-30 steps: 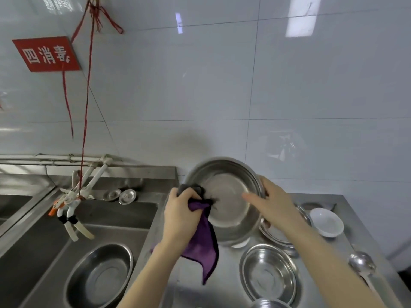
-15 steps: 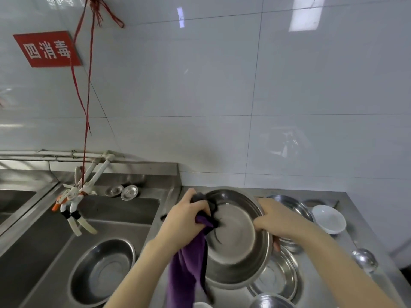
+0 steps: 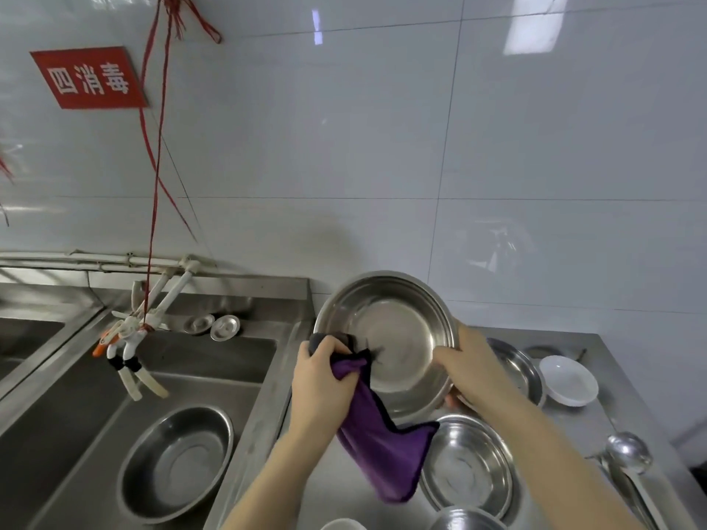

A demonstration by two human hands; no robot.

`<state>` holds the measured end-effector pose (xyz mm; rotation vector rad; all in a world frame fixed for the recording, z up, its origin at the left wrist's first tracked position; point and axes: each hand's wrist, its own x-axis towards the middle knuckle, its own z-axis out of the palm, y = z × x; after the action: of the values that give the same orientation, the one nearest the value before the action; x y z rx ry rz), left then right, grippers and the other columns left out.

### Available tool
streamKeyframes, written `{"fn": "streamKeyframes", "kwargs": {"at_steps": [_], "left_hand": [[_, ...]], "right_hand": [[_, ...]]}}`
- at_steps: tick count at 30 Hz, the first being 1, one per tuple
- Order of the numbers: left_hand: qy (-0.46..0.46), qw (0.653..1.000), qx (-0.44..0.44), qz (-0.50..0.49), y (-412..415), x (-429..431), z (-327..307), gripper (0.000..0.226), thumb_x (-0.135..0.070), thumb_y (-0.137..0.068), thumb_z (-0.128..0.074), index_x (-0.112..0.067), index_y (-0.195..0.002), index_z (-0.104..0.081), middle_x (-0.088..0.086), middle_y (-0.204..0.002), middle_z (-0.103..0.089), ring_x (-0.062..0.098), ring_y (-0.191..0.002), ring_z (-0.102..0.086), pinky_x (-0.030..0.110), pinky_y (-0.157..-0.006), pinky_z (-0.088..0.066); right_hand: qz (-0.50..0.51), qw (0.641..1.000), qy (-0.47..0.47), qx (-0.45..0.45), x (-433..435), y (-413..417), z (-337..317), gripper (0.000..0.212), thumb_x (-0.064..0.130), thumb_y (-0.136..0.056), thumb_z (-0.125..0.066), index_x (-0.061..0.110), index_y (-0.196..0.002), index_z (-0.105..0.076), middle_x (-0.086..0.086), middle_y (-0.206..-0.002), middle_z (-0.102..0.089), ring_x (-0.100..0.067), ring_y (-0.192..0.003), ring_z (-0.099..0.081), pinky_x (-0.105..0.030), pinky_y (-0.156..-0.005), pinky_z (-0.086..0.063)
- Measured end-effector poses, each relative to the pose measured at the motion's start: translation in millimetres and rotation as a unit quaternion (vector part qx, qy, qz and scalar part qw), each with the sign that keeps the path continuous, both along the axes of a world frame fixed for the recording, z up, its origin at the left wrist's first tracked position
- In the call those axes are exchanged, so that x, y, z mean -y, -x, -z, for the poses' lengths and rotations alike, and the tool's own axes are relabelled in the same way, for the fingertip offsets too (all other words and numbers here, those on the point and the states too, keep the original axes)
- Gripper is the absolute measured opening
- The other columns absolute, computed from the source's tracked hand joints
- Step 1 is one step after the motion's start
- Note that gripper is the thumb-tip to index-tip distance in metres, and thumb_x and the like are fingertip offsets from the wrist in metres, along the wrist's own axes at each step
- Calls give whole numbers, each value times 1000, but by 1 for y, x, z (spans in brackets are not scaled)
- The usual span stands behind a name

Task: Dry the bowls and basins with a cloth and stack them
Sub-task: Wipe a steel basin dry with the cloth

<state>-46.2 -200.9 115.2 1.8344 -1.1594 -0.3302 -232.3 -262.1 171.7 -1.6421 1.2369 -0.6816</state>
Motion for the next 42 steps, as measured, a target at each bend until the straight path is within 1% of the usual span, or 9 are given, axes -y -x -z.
{"fn": "streamKeyframes", "kwargs": {"at_steps": [4,7,12,18,23,27,31,37,42], "left_hand": [[-64,957,190,207,-17,7,-8,20,-18,-76,-72,-31,-88,-62,-10,-104,-45,11,-85,-55,22,-74,-47],[-99,924,217,298,-18,12,-11,22,-19,-77,-71,-35,-89,-61,-15,-102,-43,9,-86,-54,23,-76,-46],[3,984,145,99,-19,7,5,23,-10,-74,-71,-28,-87,-66,-10,-93,-47,8,-77,-51,9,-66,-36],[11,995,-80,-57,5,-5,11,21,-8,-78,-72,-24,-90,-65,-4,-98,-53,-1,-83,-51,2,-68,-36],[15,999,-39,-10,4,-5,9,21,-5,-76,-72,-24,-83,-64,-6,-98,-52,-2,-85,-51,-2,-71,-34],[-11,995,89,48,-15,1,5,21,-11,-77,-72,-28,-85,-62,-12,-97,-45,4,-79,-52,4,-68,-36],[-21,964,204,171,-26,7,-5,26,-13,-74,-73,-31,-86,-59,-10,-98,-43,17,-75,-55,33,-66,-50],[11,983,173,54,-17,8,-3,23,-9,-78,-69,-27,-91,-65,-9,-97,-41,12,-73,-49,20,-64,-36],[-28,999,30,-1,4,-16,35,22,-11,-80,-69,-30,-90,-63,-8,-94,-47,6,-76,-52,6,-62,-35]], "right_hand": [[-153,971,-68,-170,17,20,-25,19,-6,-79,-50,12,-79,-53,7,-41,-52,-12,-34,-50,-23,-35,-36],[-182,955,-78,-221,23,21,-30,17,2,-80,-54,17,-86,-59,2,-52,-57,-18,-40,-50,-26,-41,-39],[-25,992,54,-110,9,8,-3,40,37,-88,-67,36,-126,-56,18,-108,-64,-6,-98,-62,-22,-78,-42],[62,997,-18,40,-31,-16,33,20,13,-95,-57,24,-112,-52,-12,-75,-70,-26,-48,-68,-25,-40,-48],[66,996,-35,49,-25,-8,37,19,-3,-91,-47,10,-102,-54,-16,-56,-62,-20,-37,-55,-28,-38,-39],[-37,996,1,-77,-8,14,8,13,0,-90,-50,12,-90,-57,2,-42,-57,-13,-33,-53,-23,-41,-42],[-156,971,21,-181,7,28,-18,19,5,-89,-48,22,-90,-57,5,-41,-58,-13,-33,-52,-23,-42,-43],[-19,988,127,-87,3,10,3,36,7,-95,-45,28,-121,-60,1,-57,-52,-5,-35,-43,-21,-38,-42],[17,984,124,-127,-3,6,30,44,11,-96,-44,30,-134,-54,6,-53,-46,-6,-40,-40,-18,-43,-40]]}}
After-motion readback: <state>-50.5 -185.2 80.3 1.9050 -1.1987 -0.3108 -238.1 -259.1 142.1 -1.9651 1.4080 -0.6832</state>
